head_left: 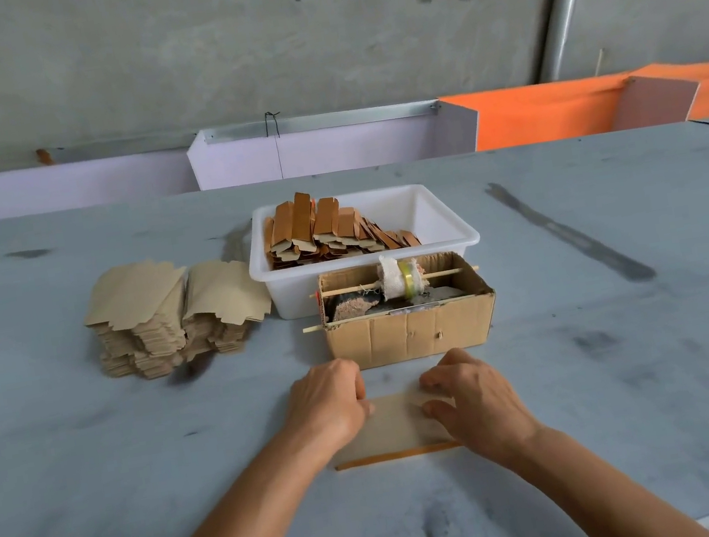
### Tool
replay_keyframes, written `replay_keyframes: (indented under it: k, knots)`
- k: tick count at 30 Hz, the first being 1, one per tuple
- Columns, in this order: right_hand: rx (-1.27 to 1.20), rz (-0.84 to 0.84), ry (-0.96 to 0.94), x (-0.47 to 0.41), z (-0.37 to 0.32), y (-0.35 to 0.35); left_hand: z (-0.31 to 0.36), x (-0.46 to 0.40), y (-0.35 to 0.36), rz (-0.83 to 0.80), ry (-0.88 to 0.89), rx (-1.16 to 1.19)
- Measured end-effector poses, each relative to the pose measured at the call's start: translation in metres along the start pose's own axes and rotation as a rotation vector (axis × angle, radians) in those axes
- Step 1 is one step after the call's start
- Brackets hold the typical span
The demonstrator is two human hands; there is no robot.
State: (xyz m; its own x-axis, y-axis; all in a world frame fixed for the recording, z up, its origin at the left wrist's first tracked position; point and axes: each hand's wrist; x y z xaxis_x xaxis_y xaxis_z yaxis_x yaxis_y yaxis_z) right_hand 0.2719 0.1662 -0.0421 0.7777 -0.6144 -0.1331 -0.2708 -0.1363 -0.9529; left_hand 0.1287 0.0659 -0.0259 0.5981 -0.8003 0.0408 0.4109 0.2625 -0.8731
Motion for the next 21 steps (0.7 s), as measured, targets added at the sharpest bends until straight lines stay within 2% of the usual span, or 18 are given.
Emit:
replay_keyframes:
  k: [10,15,21]
  knots:
    - [-0.045,0.104,0.032,0.008,0.003,0.009,0.001,0.006,0.005,0.019,0.080,-0.162]
    - [-0.063,0.153,0.036,0.011,0.003,0.013,0.002,0.006,0.000,-0.004,0.100,-0.116]
    - [-0.095,0.153,0.008,0.008,0.002,0.011,0.001,0.006,-0.005,-0.071,0.040,-0.010]
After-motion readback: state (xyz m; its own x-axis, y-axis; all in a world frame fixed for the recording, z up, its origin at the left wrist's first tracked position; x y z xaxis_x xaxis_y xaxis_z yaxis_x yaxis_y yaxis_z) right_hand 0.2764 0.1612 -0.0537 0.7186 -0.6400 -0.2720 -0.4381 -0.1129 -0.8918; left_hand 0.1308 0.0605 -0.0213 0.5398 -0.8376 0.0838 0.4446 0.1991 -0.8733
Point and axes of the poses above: each hand's wrist, its own x-axis away from the middle knuckle, its own y-axis out of the palm, z = x × y, and after that the axes turned 6 degrees about x, right-handed
